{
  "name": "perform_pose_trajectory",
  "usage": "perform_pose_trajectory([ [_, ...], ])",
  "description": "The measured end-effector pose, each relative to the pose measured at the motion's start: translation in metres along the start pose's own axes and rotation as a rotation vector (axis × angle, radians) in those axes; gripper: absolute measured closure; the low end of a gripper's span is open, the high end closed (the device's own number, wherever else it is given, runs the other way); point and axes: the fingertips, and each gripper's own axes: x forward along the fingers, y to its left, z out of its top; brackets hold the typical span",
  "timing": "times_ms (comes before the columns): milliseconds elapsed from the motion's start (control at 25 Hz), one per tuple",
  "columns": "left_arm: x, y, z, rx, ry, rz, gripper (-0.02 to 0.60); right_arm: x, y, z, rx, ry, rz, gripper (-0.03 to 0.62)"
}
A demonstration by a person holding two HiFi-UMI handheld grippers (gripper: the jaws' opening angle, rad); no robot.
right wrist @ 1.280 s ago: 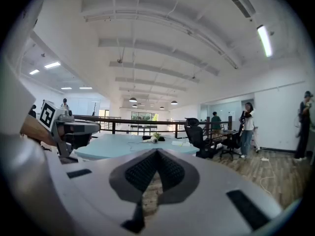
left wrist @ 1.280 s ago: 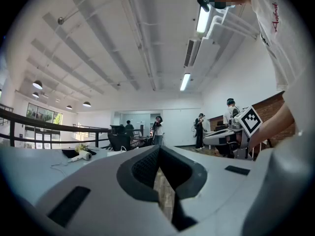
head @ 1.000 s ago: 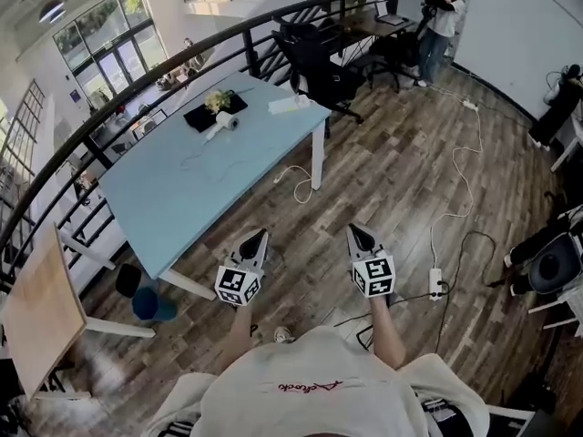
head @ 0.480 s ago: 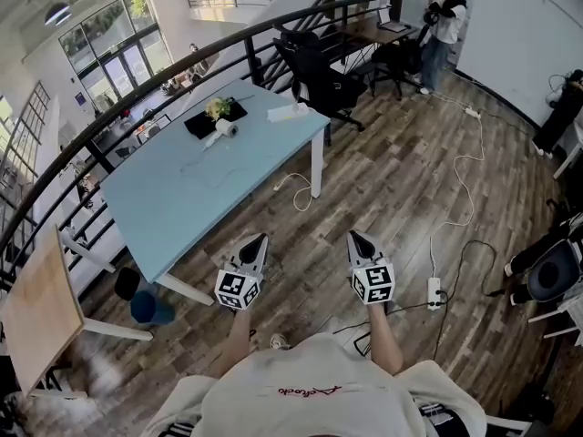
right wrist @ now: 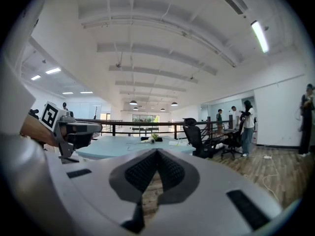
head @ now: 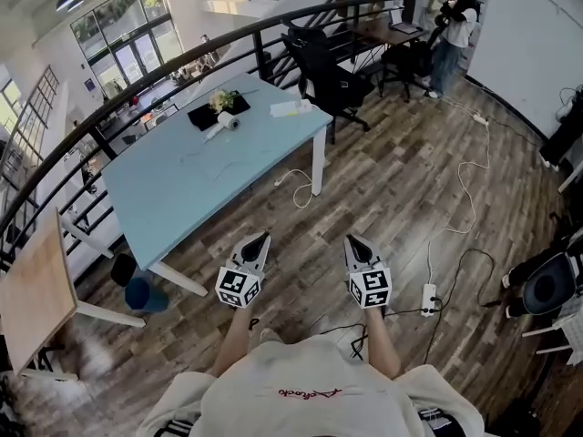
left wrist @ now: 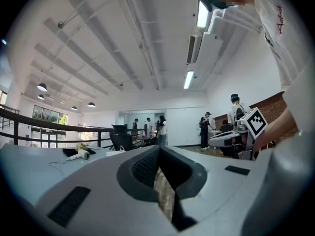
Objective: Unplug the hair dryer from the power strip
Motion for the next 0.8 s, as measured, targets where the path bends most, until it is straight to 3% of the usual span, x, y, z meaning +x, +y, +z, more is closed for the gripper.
perform_pose_trajectory([
  [480, 0.023, -0.017, -0.006, 0.005, 0.020, 0.004, 0.574, 0.003, -0.019, -0.007, 0.007, -0.002, 0.024, 0.577],
  [800, 0.049, -0.003, -0.018, -0.009, 0.020, -0.011, 0.574, 0.027, -0.031, -0.016, 0.010, 0.008, 0.016, 0.577],
])
